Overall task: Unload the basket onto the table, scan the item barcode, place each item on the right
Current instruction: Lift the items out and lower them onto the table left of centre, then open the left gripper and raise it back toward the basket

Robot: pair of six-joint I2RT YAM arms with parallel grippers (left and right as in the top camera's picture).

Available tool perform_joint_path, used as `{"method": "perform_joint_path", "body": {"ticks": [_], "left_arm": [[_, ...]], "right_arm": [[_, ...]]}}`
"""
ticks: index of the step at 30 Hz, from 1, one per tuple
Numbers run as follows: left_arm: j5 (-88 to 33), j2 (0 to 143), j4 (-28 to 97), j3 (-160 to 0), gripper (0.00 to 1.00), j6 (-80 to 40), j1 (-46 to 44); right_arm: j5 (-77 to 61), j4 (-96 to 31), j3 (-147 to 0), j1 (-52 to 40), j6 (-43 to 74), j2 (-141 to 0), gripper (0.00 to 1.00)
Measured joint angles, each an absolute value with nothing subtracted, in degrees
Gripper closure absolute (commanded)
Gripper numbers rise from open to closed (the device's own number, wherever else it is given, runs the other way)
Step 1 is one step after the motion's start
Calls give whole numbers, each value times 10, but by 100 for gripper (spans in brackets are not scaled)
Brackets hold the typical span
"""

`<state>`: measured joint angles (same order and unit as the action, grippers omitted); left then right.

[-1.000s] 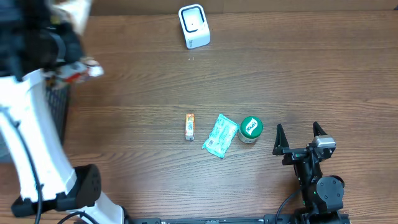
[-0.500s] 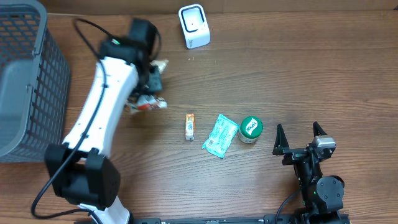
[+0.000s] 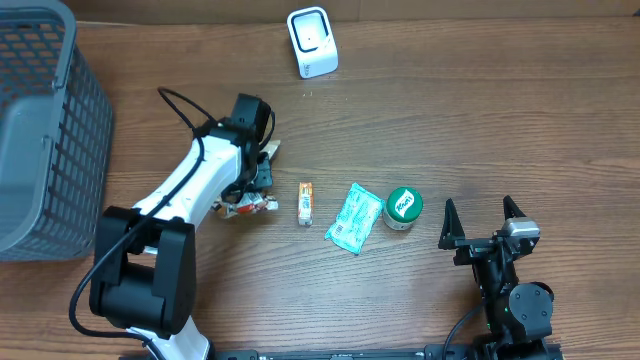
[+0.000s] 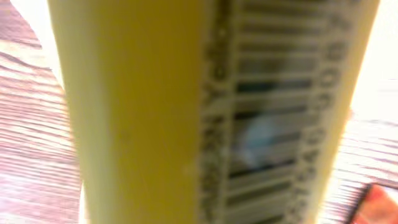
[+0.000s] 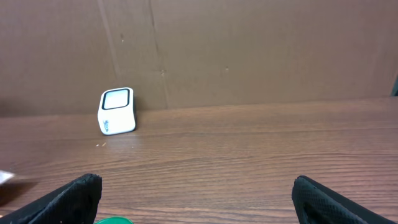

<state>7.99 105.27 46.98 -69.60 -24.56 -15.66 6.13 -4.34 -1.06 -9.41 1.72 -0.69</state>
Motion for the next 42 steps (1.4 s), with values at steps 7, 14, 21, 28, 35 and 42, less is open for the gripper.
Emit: {"method": "perform_joint_path", "body": {"ticks": [7, 14, 21, 28, 35, 42], "left_arm": [[67, 1053, 451, -667, 58, -250, -162], [56, 1053, 452, -667, 46, -236, -162], [56, 1053, 465, -668, 44, -221, -162], [62, 1053, 550, -746, 43, -214, -162], [83, 1053, 639, -895, 40, -209, -160], [110, 1053, 679, -1024, 34, -207, -110]], "right_arm": [[62, -44, -11, -94, 17, -7, 0], [62, -44, -11, -94, 18, -7, 0], [62, -44, -11, -94, 17, -7, 0], [62, -44, -11, -94, 17, -7, 0], [62, -44, -11, -94, 17, -7, 0], [62, -44, -11, -94, 17, -7, 0]]}}
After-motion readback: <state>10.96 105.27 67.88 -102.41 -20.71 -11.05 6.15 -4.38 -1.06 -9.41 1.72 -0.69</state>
